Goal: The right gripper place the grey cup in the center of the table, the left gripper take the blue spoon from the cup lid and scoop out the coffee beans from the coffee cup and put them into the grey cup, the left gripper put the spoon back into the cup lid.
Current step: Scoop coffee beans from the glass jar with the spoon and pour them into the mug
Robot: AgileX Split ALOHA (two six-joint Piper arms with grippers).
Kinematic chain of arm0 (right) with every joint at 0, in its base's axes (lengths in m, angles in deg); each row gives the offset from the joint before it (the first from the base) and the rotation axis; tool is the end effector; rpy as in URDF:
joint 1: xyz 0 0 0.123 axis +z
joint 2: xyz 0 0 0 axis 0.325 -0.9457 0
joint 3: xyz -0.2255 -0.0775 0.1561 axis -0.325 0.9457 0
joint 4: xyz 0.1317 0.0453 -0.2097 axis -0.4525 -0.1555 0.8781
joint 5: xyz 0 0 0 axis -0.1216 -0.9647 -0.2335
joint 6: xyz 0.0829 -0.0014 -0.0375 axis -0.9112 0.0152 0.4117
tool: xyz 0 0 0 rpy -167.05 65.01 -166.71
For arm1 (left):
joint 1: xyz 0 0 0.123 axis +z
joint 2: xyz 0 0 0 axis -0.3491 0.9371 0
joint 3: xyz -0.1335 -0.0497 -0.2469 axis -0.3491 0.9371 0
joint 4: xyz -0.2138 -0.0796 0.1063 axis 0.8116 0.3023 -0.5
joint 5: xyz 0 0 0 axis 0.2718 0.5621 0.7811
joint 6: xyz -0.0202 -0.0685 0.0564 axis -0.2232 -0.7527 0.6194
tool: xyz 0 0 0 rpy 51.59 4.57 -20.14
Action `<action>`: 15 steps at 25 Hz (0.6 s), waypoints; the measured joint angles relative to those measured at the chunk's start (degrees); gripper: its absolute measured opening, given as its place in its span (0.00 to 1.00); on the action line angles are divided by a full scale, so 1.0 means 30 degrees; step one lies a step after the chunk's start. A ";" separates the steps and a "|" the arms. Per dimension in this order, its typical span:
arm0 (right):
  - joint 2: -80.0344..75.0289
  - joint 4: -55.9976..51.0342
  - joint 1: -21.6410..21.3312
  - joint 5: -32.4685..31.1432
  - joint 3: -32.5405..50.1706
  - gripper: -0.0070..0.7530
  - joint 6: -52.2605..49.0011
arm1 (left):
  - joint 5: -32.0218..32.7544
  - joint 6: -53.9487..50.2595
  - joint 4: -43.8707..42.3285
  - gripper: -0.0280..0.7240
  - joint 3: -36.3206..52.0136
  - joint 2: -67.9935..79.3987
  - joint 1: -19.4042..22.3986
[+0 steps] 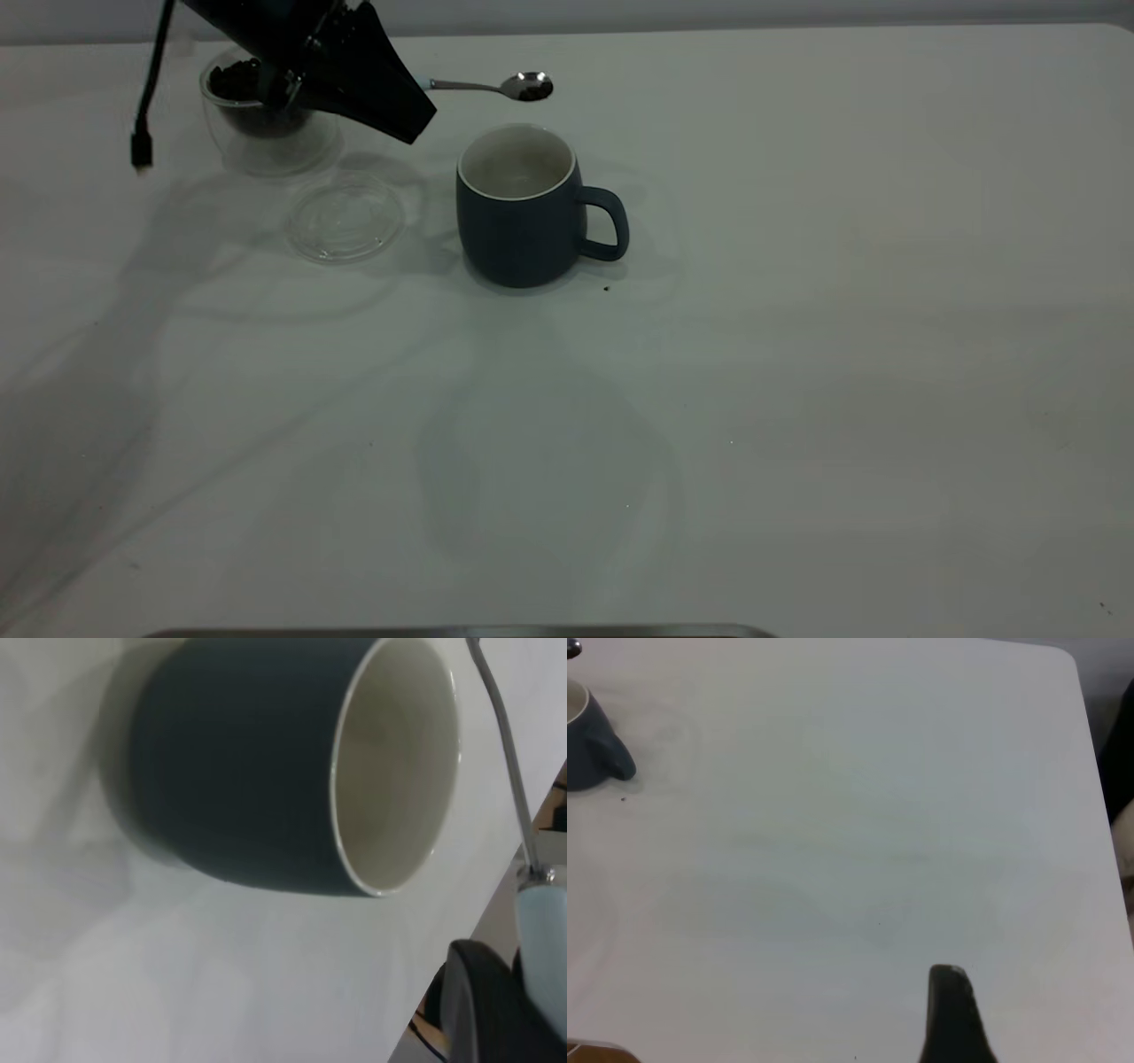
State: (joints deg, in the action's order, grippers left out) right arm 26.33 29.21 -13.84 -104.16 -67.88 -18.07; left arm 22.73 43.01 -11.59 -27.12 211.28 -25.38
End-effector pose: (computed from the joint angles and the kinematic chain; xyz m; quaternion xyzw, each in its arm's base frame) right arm -0.0067 -0.0006 0.2634 -0.0600 0.8719 0.0102 0.4858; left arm 0.4634 -0.1069 0.0755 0.1669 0.9014 -0.3969 0.0462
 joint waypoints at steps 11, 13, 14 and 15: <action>0.0000 0.0000 0.0000 0.0000 0.0000 0.61 0.0000 | 0.0000 0.0514 -0.0386 0.16 0.0000 0.0000 -0.0021; 0.0000 0.0000 0.0000 0.0000 0.0000 0.61 0.0000 | 0.0000 0.0589 -0.0854 0.16 0.0000 0.0000 -0.0021; 0.0000 0.0000 0.0000 0.0000 0.0000 0.61 0.0000 | 0.0000 0.0707 -0.1000 0.16 0.0000 0.0000 -0.0021; 0.0000 0.0000 0.0000 0.0000 0.0000 0.61 0.0000 | 0.0000 0.0846 -0.1090 0.16 0.0000 0.0000 -0.0021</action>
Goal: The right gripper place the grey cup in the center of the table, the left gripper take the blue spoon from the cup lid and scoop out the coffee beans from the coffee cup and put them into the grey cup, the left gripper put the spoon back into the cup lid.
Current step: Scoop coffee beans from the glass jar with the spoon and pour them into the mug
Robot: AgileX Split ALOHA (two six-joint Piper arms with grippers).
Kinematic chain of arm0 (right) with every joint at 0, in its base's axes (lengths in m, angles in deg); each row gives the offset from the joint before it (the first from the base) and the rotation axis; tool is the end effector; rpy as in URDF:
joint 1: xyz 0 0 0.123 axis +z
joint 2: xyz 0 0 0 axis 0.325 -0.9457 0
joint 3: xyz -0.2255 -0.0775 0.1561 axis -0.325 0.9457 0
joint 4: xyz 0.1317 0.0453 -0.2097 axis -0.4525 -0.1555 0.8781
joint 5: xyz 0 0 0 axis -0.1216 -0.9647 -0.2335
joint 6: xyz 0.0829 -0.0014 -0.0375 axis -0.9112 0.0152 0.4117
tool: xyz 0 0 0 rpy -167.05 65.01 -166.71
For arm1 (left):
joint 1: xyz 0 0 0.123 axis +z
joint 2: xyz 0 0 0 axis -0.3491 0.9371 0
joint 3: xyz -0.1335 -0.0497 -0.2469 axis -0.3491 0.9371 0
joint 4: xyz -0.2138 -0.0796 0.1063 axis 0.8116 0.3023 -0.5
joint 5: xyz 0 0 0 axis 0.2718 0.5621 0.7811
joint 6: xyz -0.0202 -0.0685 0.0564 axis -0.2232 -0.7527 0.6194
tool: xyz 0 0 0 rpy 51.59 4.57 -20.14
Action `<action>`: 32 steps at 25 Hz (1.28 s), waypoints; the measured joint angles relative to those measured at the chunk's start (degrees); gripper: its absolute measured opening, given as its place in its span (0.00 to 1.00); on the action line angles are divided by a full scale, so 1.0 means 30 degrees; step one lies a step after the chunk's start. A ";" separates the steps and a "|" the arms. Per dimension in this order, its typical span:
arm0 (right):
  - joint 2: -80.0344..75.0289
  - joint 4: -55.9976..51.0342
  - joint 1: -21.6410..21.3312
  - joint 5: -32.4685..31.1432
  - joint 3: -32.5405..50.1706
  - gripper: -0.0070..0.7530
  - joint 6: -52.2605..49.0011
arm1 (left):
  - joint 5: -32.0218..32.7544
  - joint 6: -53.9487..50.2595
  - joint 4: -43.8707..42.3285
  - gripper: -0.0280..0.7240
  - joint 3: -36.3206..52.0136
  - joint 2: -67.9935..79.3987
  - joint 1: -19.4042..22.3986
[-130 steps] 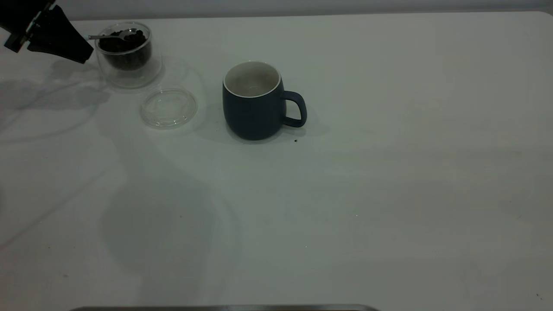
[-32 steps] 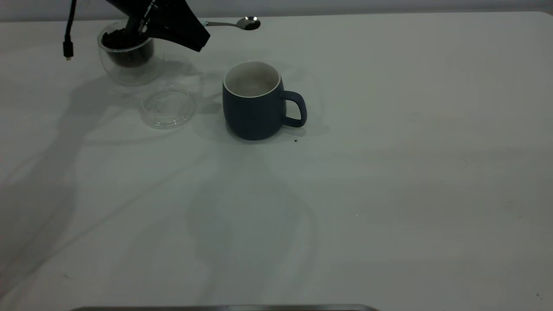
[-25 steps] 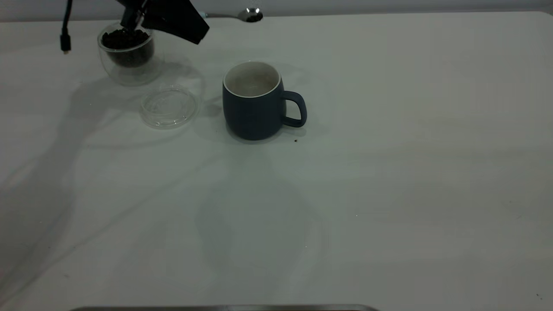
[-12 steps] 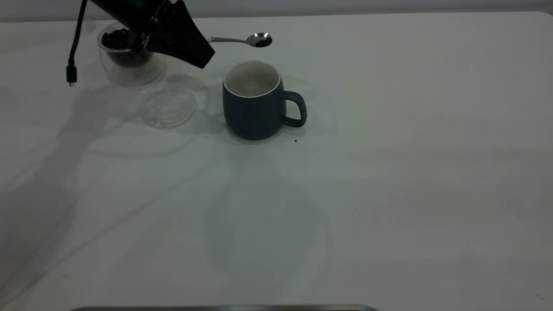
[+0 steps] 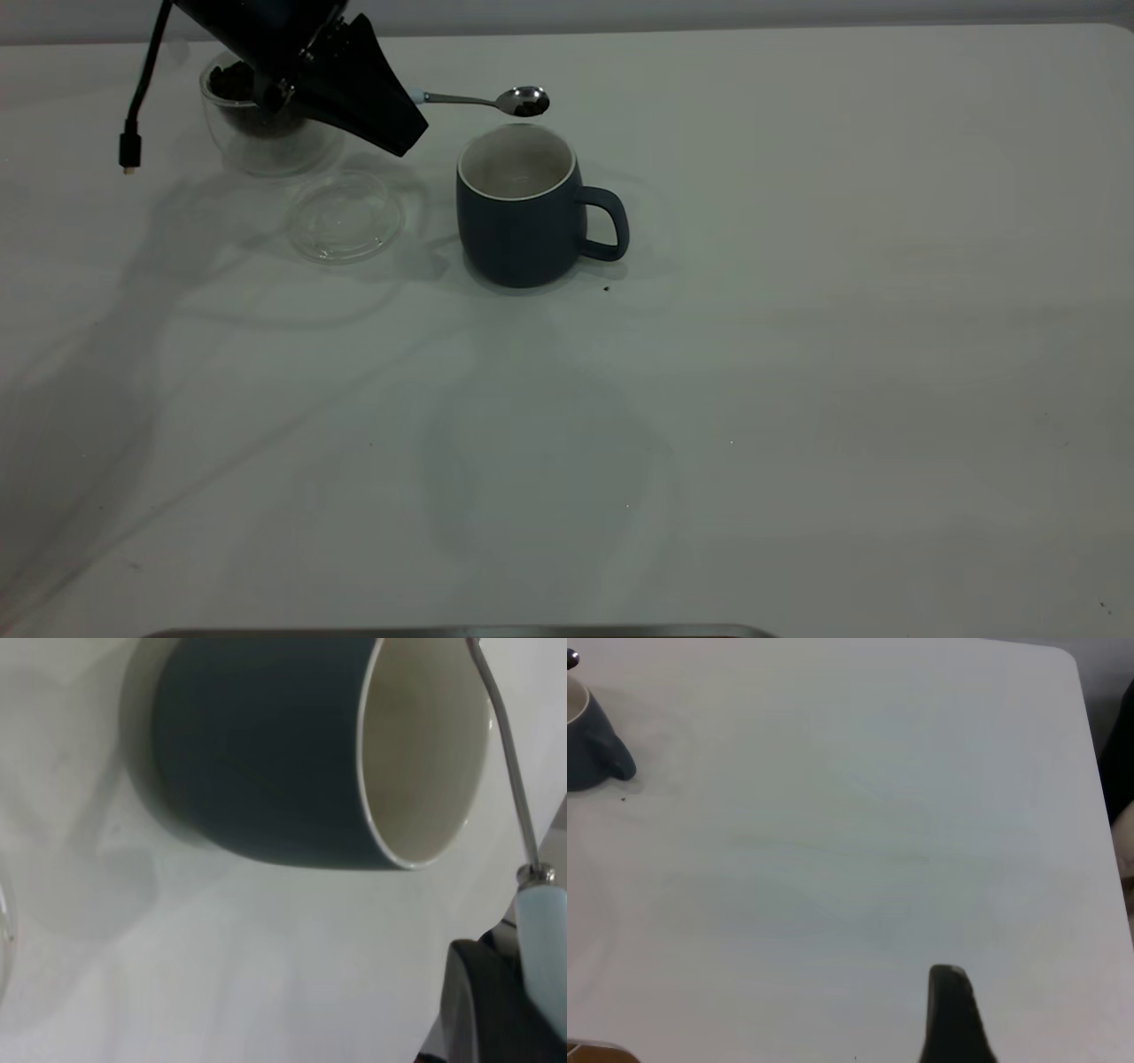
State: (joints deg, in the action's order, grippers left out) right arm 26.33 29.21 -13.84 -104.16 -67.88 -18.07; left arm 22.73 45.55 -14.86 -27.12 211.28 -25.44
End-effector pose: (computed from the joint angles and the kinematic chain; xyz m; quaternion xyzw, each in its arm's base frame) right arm -0.0067 -0.0006 0.2634 -0.0600 0.8719 0.0102 0.4858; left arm 0.4615 -0.1043 0.0724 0.2037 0.9032 -0.3750 0.0459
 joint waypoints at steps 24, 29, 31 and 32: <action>0.0000 0.0000 0.0000 0.0000 0.0000 0.61 0.0000 | 0.0000 0.3005 -0.2195 0.16 0.0000 0.0000 0.0000; 0.0000 0.0000 0.0000 0.0000 0.0000 0.61 0.0000 | -0.0613 0.3799 -0.2216 0.16 0.0000 0.0000 -0.0079; 0.0000 0.0000 0.0000 0.0000 0.0000 0.61 0.0000 | -0.0770 0.4290 -0.2522 0.16 0.0000 0.0000 -0.0223; 0.0000 0.0000 0.0000 0.0000 0.0000 0.61 0.0000 | -0.0785 0.4521 -0.2732 0.16 0.0000 0.0000 -0.0309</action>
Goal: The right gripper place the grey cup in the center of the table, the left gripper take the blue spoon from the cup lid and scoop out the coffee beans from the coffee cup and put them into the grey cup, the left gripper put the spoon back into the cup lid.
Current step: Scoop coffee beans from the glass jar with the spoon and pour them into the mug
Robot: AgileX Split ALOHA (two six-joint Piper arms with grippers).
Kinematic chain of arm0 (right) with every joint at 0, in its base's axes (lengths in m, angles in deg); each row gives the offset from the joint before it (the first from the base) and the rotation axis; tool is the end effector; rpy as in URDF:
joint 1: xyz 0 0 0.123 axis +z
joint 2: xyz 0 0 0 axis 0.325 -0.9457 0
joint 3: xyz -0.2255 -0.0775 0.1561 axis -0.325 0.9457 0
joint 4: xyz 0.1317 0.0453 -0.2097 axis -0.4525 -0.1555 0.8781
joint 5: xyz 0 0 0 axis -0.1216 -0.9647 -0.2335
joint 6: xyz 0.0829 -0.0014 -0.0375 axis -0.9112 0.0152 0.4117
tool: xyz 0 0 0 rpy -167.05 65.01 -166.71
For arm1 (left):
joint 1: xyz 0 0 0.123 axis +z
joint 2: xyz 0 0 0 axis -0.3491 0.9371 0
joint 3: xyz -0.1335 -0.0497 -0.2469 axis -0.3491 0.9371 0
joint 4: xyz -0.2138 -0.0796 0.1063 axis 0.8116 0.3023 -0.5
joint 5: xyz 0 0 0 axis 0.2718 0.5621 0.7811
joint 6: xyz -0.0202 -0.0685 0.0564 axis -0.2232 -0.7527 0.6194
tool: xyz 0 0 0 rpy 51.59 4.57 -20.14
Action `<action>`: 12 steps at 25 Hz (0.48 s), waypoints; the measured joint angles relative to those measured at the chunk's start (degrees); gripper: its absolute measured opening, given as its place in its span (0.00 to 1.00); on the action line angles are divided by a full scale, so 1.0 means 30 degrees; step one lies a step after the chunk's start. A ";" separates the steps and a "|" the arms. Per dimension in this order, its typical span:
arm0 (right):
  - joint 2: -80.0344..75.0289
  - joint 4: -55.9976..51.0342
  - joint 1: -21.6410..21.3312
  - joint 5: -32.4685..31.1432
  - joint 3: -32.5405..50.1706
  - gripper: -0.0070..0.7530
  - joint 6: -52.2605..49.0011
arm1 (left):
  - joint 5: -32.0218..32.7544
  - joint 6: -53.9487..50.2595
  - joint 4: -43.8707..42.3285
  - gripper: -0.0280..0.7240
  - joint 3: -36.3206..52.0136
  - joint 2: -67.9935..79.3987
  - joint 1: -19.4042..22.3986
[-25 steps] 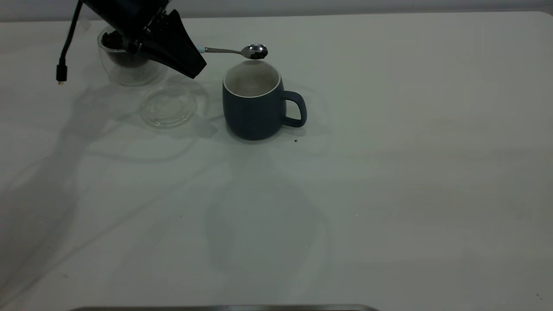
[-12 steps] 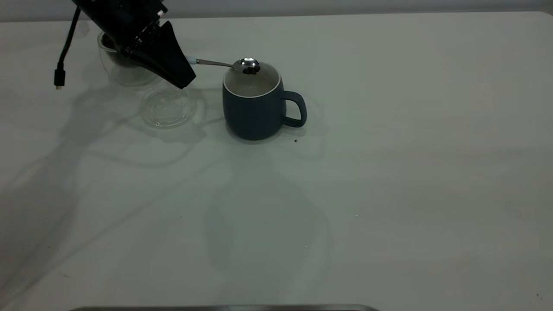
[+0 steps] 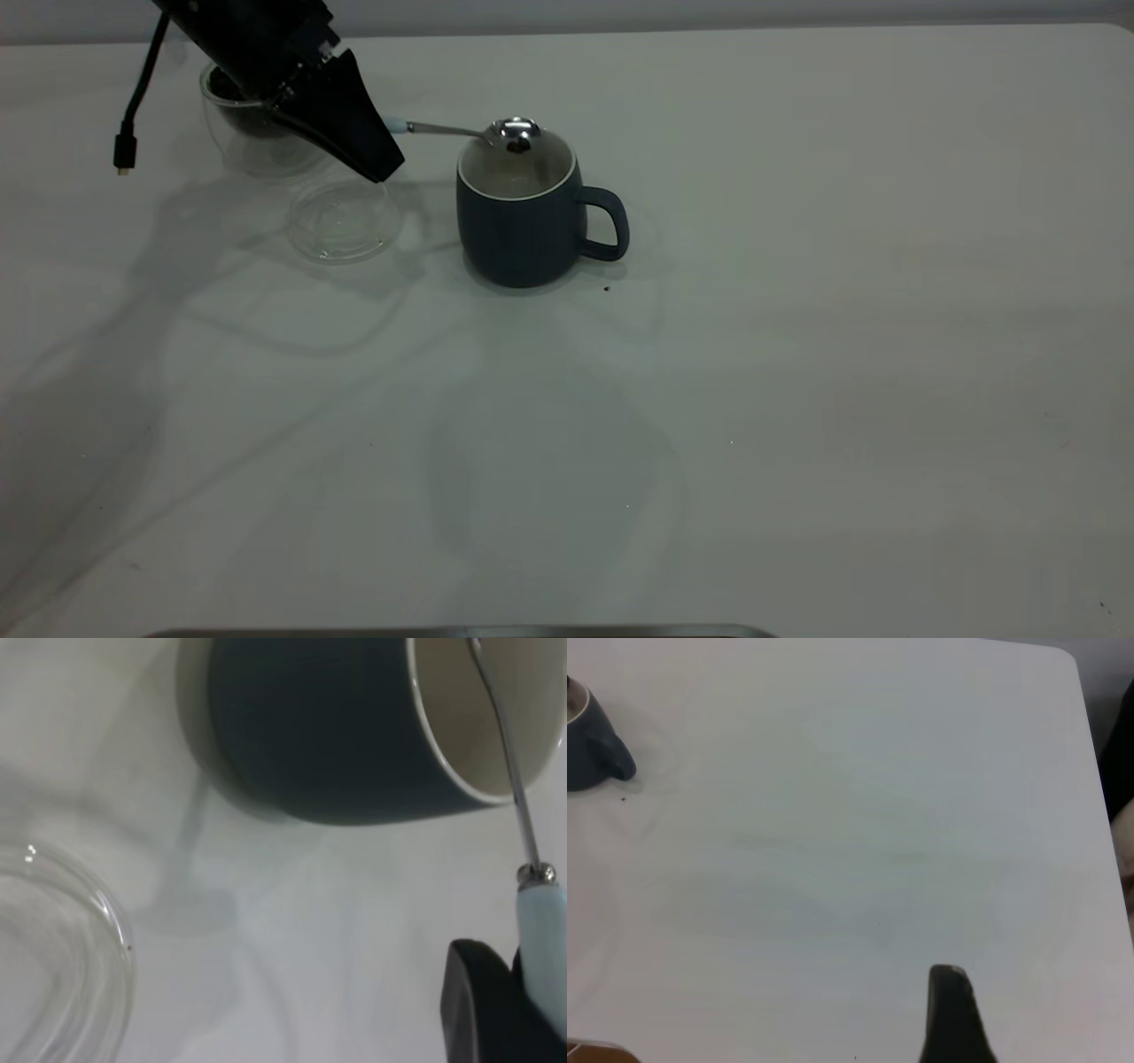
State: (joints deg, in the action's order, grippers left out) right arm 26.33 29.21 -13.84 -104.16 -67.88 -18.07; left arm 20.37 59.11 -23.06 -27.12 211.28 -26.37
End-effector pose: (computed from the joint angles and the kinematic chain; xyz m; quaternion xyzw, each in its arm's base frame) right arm -0.0067 -0.0006 0.2634 -0.0600 0.8719 0.0102 0.4858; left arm 0.4594 -0.1022 0.0644 0.3530 0.8813 -0.3054 0.0742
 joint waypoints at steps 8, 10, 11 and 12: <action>0.0000 0.0000 0.0000 0.0000 0.0000 0.61 0.0000 | -0.0646 0.0562 -0.1469 0.16 0.0000 0.0000 -0.0295; 0.0000 0.0000 0.0000 0.0000 0.0000 0.61 0.0000 | -0.0992 0.0569 -0.1425 0.16 0.0000 0.0000 -0.0308; 0.0000 0.0000 0.0000 0.0000 0.0000 0.61 0.0000 | -0.1209 0.0569 -0.1383 0.16 0.0000 0.0000 -0.0349; 0.0000 0.0000 0.0000 0.0000 0.0000 0.61 0.0000 | -0.1420 0.0569 -0.1358 0.16 0.0000 0.0000 -0.0396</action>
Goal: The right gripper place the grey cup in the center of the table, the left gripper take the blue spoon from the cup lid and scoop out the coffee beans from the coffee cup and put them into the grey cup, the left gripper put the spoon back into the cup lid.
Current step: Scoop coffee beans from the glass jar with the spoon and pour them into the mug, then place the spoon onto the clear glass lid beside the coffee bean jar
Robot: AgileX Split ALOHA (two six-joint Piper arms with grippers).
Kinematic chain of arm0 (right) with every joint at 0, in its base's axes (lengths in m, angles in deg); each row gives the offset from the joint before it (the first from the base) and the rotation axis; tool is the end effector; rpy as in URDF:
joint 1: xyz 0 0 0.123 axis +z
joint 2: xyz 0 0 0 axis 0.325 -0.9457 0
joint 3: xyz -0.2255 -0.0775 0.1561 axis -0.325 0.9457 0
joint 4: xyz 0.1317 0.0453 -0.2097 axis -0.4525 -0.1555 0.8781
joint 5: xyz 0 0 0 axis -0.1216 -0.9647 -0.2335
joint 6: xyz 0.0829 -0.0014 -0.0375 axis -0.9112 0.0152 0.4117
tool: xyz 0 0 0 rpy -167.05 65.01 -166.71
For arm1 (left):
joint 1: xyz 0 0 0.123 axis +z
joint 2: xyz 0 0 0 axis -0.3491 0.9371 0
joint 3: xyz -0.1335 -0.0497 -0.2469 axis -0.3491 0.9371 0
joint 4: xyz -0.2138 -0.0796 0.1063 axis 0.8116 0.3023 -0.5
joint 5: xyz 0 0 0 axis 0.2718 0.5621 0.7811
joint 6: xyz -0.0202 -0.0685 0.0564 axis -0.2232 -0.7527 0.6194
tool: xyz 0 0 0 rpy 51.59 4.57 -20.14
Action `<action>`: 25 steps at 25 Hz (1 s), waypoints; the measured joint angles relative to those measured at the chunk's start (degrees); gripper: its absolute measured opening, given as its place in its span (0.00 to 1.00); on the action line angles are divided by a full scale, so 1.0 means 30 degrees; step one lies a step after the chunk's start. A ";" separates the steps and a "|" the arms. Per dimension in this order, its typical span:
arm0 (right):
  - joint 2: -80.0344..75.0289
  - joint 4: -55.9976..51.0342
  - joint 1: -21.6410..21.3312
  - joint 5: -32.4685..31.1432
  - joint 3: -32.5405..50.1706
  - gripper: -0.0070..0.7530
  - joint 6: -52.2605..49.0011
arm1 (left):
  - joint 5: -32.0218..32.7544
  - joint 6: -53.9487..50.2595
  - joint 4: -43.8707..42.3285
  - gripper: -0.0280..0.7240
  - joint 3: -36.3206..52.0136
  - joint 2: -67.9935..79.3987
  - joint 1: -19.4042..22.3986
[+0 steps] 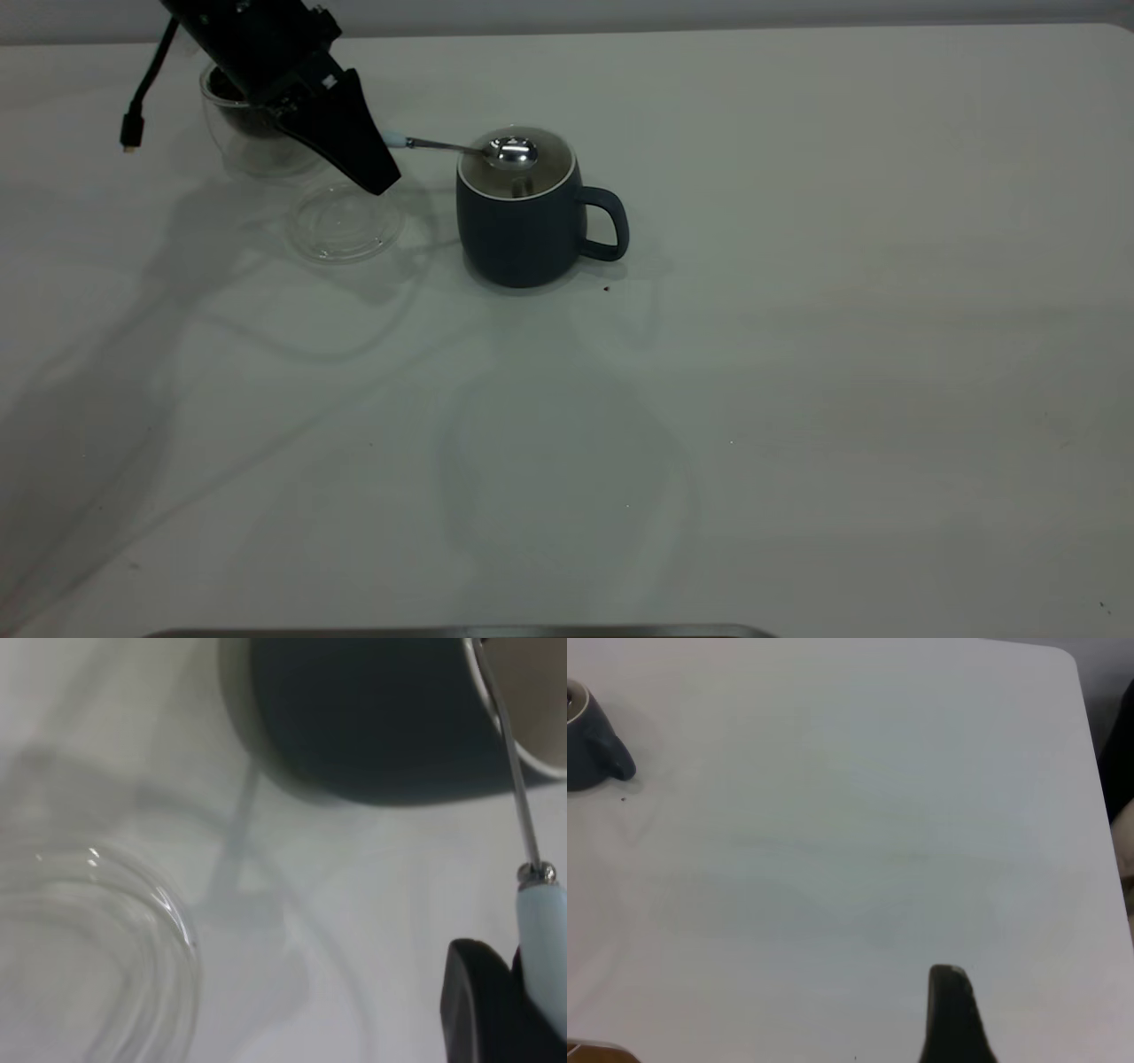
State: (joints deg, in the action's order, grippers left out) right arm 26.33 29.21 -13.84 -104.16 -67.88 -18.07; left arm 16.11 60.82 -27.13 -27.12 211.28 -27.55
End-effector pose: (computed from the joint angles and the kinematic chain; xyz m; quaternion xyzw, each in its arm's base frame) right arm -0.0067 -0.0006 0.2634 -0.0600 0.8719 0.0102 0.4858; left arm 0.4623 -0.1058 0.0601 0.3883 0.8800 -0.2582 0.0903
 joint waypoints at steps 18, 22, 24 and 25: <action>0.0000 0.0000 0.0000 0.0000 0.0000 0.61 0.0000 | 0.1915 -0.0741 -0.0527 0.16 0.0000 -0.1905 -0.0235; 0.0000 0.0000 0.0000 0.0000 0.0000 0.61 0.0000 | 0.2205 -0.1343 -0.0531 0.16 0.0000 -0.3257 0.0212; 0.0000 0.0000 0.0000 0.0000 0.0000 0.61 0.0000 | 0.2205 -0.1951 -0.0143 0.16 0.0000 -0.4022 0.0705; 0.0000 0.0000 0.0000 0.0000 0.0000 0.61 0.0000 | 0.2205 -0.2091 0.0370 0.16 0.0000 -0.4314 0.1028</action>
State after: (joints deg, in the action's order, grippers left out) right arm 26.33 29.21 -13.84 -104.16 -67.88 -18.07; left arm 22.73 54.55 -26.02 -27.12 198.33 -24.47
